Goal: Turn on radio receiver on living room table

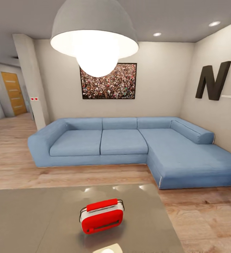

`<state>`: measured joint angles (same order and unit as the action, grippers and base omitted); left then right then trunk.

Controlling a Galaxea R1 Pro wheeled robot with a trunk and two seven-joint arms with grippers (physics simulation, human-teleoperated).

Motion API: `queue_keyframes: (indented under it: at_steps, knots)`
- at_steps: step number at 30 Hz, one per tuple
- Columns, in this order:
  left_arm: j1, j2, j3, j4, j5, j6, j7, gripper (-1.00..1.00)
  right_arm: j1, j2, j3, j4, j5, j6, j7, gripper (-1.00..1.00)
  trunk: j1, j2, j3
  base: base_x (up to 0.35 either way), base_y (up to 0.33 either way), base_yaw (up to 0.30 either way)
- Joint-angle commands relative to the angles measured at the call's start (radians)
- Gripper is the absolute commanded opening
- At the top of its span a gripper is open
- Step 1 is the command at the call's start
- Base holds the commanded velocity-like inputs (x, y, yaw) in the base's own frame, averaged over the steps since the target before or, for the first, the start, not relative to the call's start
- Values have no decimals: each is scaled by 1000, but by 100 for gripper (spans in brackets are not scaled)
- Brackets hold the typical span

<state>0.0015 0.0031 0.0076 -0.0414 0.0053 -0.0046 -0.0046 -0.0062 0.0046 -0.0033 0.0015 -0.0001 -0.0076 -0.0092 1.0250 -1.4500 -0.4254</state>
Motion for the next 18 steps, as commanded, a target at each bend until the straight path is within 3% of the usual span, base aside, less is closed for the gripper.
queue_keyframes:
  at_steps: [1,12,18]
  knots:
    - [0,0,0,0,0,0,0,100,0,0,0,0,0,0,0,100,0,0,0,0,0,-268]
    - [0,0,0,0,0,0,0,100,0,0,0,0,2,1,0,100,0,0,-1,0,0,-41]
    - [0,0,0,0,-1,0,0,100,0,0,1,0,7,0,0,100,0,0,-2,0,0,97]
